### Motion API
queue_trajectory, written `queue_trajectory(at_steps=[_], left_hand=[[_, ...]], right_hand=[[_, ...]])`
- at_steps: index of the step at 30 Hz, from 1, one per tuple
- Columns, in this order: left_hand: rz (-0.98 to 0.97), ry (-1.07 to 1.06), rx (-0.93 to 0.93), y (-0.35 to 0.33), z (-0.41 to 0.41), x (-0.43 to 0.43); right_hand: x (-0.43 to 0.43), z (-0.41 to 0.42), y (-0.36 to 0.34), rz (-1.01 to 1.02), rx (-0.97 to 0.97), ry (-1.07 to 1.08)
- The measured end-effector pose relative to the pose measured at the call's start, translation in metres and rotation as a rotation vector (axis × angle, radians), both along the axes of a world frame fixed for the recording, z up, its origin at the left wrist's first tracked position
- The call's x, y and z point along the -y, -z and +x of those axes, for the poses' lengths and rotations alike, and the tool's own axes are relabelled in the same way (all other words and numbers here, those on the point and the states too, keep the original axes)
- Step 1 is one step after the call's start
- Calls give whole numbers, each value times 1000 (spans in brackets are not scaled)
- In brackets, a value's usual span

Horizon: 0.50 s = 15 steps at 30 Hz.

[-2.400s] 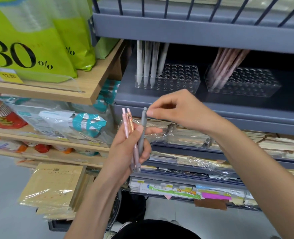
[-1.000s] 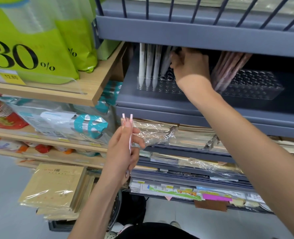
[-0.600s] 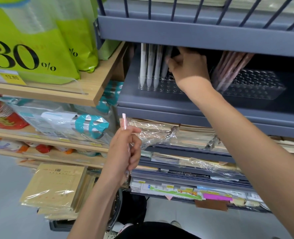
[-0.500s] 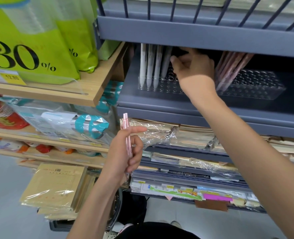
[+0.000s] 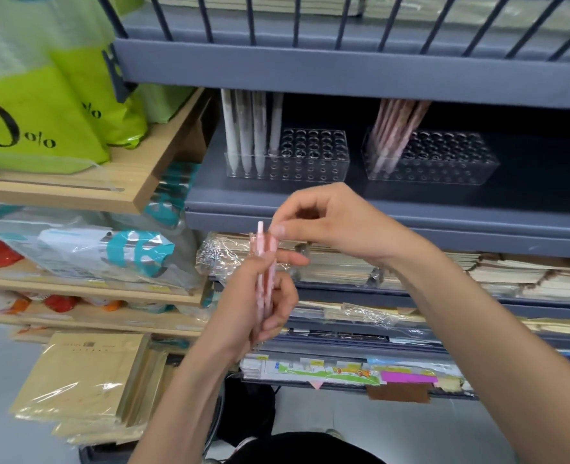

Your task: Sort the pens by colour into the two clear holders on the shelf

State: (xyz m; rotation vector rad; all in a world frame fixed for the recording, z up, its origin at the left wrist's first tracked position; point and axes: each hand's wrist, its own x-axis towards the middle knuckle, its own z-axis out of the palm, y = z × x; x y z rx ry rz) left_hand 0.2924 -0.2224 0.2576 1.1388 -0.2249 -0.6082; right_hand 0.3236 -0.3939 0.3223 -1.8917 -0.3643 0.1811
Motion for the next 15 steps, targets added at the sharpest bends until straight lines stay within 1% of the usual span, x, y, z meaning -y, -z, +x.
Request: queue_trajectory(at_steps=[3,7,9,11,15], left_hand=[[-5,-15,22,0,-2,19],[50,-61,82,6,-6,44],[67,-76,83,8,-9,58],[77,-82,104,10,-11,73],[94,-73,164,10,-14,104]], right_hand=[[24,-7,1,119,26,94],[59,-16,-2,357,93,352],[73,-23,-1,420,79,399],[82,-33,2,404,41,379],[102,-48,5,252,36,359]])
